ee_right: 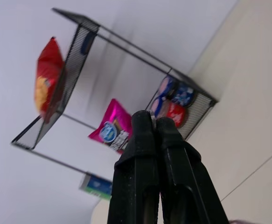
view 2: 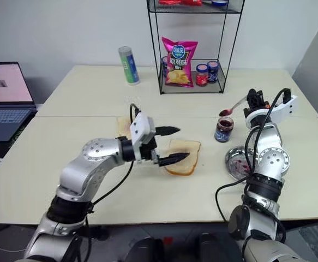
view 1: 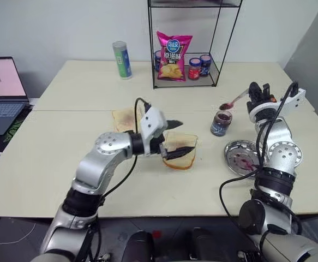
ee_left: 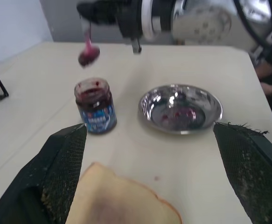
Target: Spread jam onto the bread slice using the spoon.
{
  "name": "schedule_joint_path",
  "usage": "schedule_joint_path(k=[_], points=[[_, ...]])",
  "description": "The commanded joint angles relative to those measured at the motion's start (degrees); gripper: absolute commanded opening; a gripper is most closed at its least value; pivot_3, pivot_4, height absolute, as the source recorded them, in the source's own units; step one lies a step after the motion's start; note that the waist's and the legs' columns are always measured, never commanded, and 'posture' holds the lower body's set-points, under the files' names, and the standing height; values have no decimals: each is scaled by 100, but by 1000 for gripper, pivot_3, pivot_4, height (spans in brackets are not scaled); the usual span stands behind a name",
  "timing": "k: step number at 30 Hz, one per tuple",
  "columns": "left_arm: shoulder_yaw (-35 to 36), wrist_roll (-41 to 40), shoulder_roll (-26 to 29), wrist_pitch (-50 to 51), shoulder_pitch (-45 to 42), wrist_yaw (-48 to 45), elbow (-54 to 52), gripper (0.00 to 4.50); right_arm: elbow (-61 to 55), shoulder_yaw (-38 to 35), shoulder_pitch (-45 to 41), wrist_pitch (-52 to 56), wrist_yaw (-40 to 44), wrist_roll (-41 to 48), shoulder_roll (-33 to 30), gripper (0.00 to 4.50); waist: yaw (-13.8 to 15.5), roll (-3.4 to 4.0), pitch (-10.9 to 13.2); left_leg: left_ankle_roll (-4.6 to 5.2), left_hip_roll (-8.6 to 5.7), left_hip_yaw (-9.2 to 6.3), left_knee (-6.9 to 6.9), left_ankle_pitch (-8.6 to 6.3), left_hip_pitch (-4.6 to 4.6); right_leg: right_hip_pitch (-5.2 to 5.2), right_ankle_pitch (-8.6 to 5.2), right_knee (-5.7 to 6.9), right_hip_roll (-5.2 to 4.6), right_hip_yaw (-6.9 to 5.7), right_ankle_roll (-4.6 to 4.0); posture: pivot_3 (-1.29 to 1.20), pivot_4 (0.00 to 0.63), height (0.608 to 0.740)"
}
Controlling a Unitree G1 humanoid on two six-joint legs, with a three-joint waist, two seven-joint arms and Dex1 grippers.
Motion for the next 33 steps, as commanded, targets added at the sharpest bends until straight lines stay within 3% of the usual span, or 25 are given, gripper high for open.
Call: schedule_joint_path(k=[1,10,20,33], points=[[428,-171,440,12,623,-57,-614,4500,-871,886,348,478,167,122,238,46,-21,2,-1,0,1,1,-1,0,1,-1,0,-1,-1,1,0,0,150,740],[817,-211,744,162,1807,427,-1279,4500,-893,2212,708,307,770,-820,357,46,13,4,2,-2,-10,0,1,-1,3,4,-6,-6,-47,-10,-3,0,150,740],[718,-191,707,155,2049,699,-1390,4500,-728,3396,830,-480,1851,-2537,-258,46,9,1,3,-2,-8,-4,-1,-1,-1,2,-19,-4,-50,-21,-21,0,150,740],[663,-201,766,142,1873,645,-1288,4500,-904,4037,1014,-1048,2675,-3607,-503,46,12,1,3,-3,-8,-15,2,-1,-2,5,-31,-3,-53,-43,-2,0,150,740]])
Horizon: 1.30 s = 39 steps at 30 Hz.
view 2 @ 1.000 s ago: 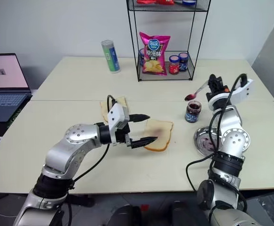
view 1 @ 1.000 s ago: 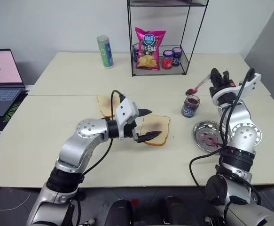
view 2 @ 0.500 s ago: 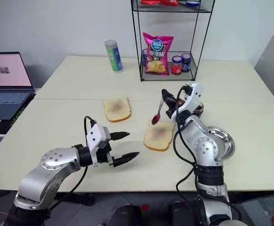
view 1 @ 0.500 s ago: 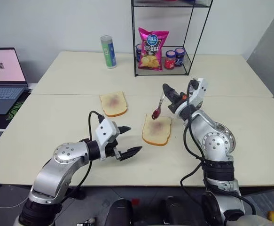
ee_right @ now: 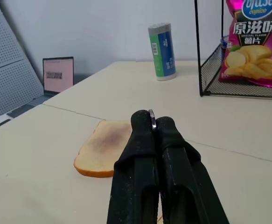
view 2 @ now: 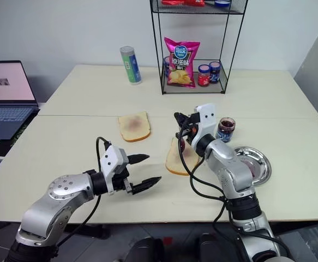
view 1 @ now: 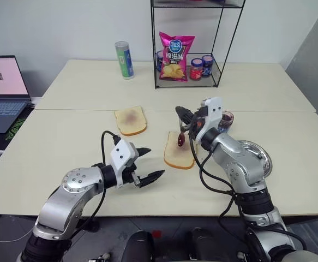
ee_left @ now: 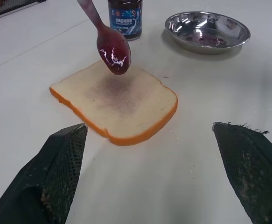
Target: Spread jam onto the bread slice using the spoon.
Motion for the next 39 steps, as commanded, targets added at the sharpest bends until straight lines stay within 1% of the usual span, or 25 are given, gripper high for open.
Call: schedule_joint_path(k=[1,9,16,19,22,25,31,33,35,39], points=[[-21,-30,63,-67,-107,-41,-131,4500,-287,62,16,-299,242,-251,-70,46,1,0,0,0,0,-1,0,0,0,0,0,0,0,-1,0,0,150,740],[-43,-36,57,-72,-166,-93,-95,4500,-308,-55,16,-294,311,-360,44,46,2,0,0,-1,3,-9,-1,0,-1,2,0,2,-1,-18,-2,0,150,740],[-36,-43,60,-93,-178,-116,-61,4500,-356,-392,-73,1,205,-105,241,46,3,0,0,-1,2,-10,0,0,-3,3,3,1,-2,-21,-6,0,150,740],[-38,-38,56,-121,-180,-134,-15,4500,-247,-787,-95,373,-28,323,563,46,2,0,0,-1,3,-12,0,1,-3,3,3,2,-2,-24,-6,0,150,740],[-40,-41,54,-125,-177,-142,-14,4500,34,-1020,-52,513,-148,515,803,46,2,0,0,-2,4,-14,-1,1,-3,3,13,3,-2,-27,-24,0,150,740],[-37,-45,51,-110,-192,-145,-28,4500,418,-1316,-46,577,-346,726,1096,46,0,0,0,-2,4,-14,0,1,-3,5,14,2,-2,-27,-25,0,150,740],[-21,-47,64,-85,-208,-151,-65,4500,1333,-1805,-198,432,-487,914,1370,46,-2,0,0,-2,2,-14,0,1,-3,5,14,1,-2,-27,-25,0,150,740],[-31,-41,58,-76,-210,-141,-86,4500,1604,-1902,-243,339,-488,871,1376,46,-3,0,0,-2,2,-13,0,1,-3,5,14,2,-2,-27,-25,0,150,740],[-41,-35,49,-68,-213,-133,-99,4500,1727,-1848,-258,230,-398,710,1297,46,-4,0,0,-2,2,-14,-1,1,-3,5,14,2,-2,-27,-25,0,150,740],[-54,-29,54,-80,-248,-156,-75,4500,1603,-1763,-260,174,-202,546,970,46,-1,1,1,-2,1,-15,-1,1,-3,5,13,2,-2,-27,-23,0,150,740]])
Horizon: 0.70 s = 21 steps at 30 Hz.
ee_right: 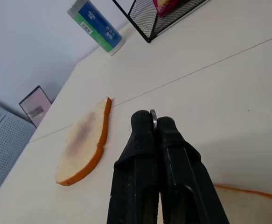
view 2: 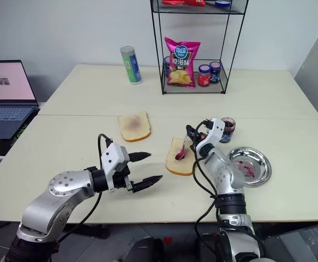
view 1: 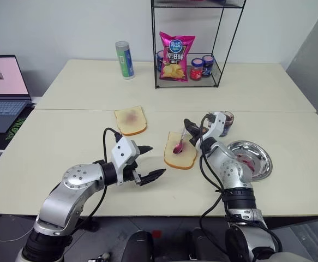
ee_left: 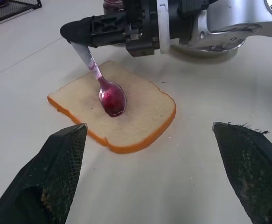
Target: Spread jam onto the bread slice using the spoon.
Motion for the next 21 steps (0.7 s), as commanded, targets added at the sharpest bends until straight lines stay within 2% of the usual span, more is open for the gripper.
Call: schedule_joint_path(k=[1,6,11,15,18,21], points=[[-30,-12,33,-91,-124,-1,-115,4500,-262,59,-94,-145,214,-162,-376,46,7,0,0,0,-2,0,1,0,0,0,-1,0,0,0,3,0,150,740],[-96,30,-16,-154,-253,-3,22,4500,-550,116,37,10,408,-149,-754,46,14,0,0,0,-5,0,4,0,-1,4,-2,-4,-3,1,5,0,150,740],[-148,42,-45,-203,-324,-8,110,4500,-840,110,11,208,418,-35,-831,46,8,0,0,0,1,-3,-1,0,0,1,-3,-1,0,-2,4,0,150,740],[-158,40,-54,-234,-345,0,139,4500,-1097,-16,-141,492,284,269,-662,46,7,0,0,0,4,-4,-1,0,0,0,-4,1,2,-4,4,0,150,740],[-159,33,-65,-219,-301,27,80,4500,-1250,-226,-309,871,20,904,-195,46,1,0,0,0,4,-3,-1,0,0,1,-4,1,2,-2,5,0,150,740],[-155,28,-68,-207,-255,52,27,4500,-1152,-196,-296,939,-78,964,47,46,0,0,0,0,5,-5,-1,0,0,1,0,2,2,-5,-1,0,150,740]])
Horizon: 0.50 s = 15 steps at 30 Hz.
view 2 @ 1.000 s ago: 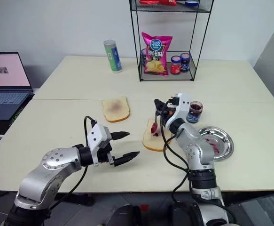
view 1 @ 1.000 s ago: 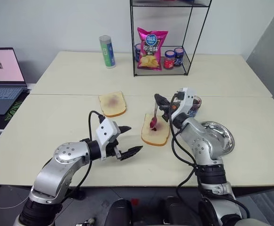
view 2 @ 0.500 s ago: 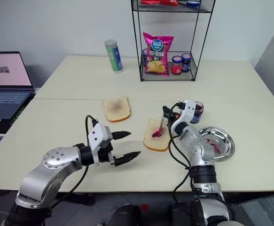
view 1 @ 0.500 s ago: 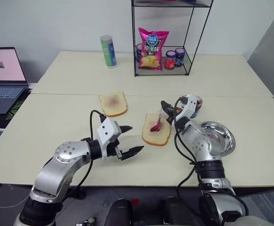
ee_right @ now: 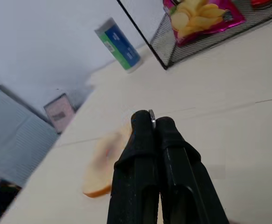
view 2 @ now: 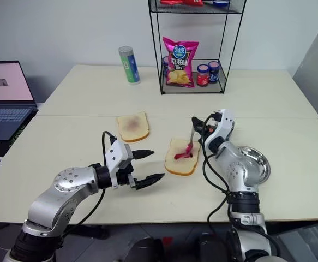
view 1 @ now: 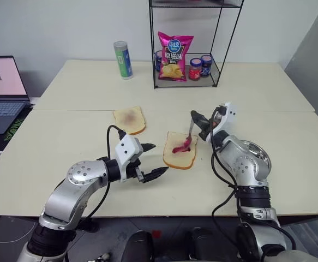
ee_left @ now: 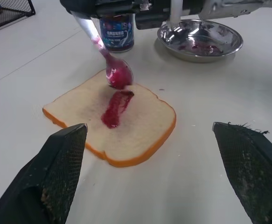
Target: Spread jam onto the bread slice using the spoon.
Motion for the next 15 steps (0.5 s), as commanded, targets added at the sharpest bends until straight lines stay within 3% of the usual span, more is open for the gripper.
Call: schedule_joint_path(k=[1,9,15], points=[[30,-26,-12,-78,7,58,-201,4500,-75,101,-52,-7,-43,96,166,46,1,0,0,0,0,-1,0,0,0,0,0,-1,0,-1,0,0,150,740],[62,-48,31,-46,46,95,-259,4500,945,302,76,-777,219,-563,14,46,8,0,0,0,-11,4,5,0,-5,2,1,-9,-7,1,2,0,150,740],[6,-39,20,-46,-22,93,-215,4500,913,181,115,-814,313,-590,-332,46,11,0,0,0,-7,-1,4,0,-4,2,0,-5,-5,-2,4,0,150,740]])
